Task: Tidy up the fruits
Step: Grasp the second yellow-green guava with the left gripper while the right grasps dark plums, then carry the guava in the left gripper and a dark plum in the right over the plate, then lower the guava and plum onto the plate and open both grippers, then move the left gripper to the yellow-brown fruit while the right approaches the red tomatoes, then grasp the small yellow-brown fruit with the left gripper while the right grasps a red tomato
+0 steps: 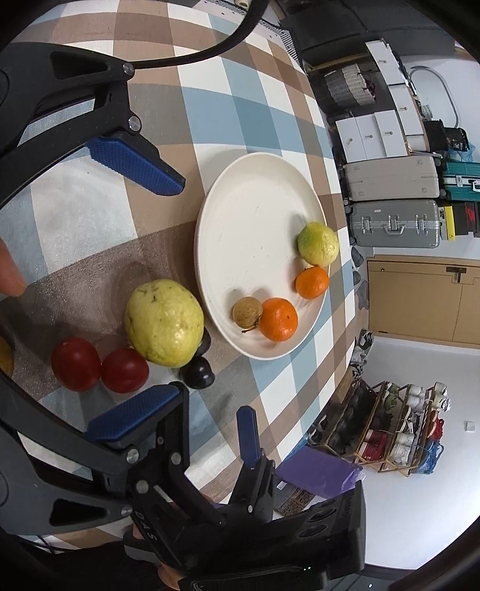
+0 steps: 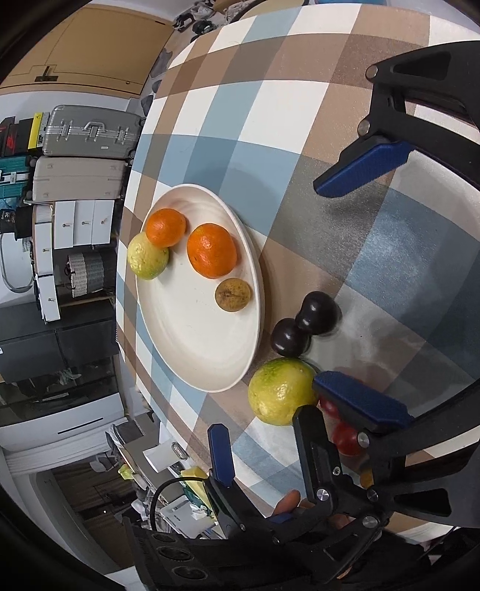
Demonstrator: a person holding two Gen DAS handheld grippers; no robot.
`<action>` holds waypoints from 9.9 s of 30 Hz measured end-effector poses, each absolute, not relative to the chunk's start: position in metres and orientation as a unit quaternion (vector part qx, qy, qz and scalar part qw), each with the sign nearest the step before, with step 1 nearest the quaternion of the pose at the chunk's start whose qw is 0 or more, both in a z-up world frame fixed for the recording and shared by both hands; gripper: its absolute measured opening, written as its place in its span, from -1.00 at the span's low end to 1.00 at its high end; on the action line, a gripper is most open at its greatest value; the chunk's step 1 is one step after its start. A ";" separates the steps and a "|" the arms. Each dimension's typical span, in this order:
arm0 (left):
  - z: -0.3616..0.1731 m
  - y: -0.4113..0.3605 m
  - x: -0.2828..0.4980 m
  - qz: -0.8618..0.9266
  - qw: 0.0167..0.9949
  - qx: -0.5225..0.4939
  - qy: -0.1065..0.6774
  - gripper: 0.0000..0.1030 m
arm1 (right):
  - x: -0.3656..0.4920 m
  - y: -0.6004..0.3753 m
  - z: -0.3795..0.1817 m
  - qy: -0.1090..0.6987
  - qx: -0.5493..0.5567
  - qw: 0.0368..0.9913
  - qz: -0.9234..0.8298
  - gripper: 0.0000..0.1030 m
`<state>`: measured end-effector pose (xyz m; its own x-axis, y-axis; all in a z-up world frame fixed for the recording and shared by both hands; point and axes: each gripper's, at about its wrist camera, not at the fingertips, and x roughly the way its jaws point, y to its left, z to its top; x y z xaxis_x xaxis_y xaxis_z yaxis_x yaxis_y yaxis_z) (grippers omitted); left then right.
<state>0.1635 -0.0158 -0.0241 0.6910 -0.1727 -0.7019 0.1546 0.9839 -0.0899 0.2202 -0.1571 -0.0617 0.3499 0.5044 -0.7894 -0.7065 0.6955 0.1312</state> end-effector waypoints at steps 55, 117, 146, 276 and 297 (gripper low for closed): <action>-0.025 -0.015 0.163 -0.154 0.909 -0.048 0.385 -0.02 | 0.211 -0.142 -0.071 0.430 -0.134 0.797 0.403 -0.47; -0.012 0.029 0.186 -0.010 0.949 -0.056 0.310 -0.02 | 0.223 -0.120 -0.050 0.372 -0.048 0.848 0.375 -0.47; -0.014 0.034 0.183 0.000 0.948 -0.059 0.313 0.63 | 0.224 -0.132 -0.048 0.363 -0.031 0.861 0.355 0.32; -0.019 0.041 0.045 -0.095 0.918 -0.082 0.376 -0.49 | 0.115 -0.099 -0.068 0.453 -0.057 0.842 0.286 -0.36; -0.014 0.015 0.052 -0.082 0.926 -0.062 0.363 -0.49 | 0.115 -0.136 -0.036 0.391 -0.040 0.857 0.332 -0.36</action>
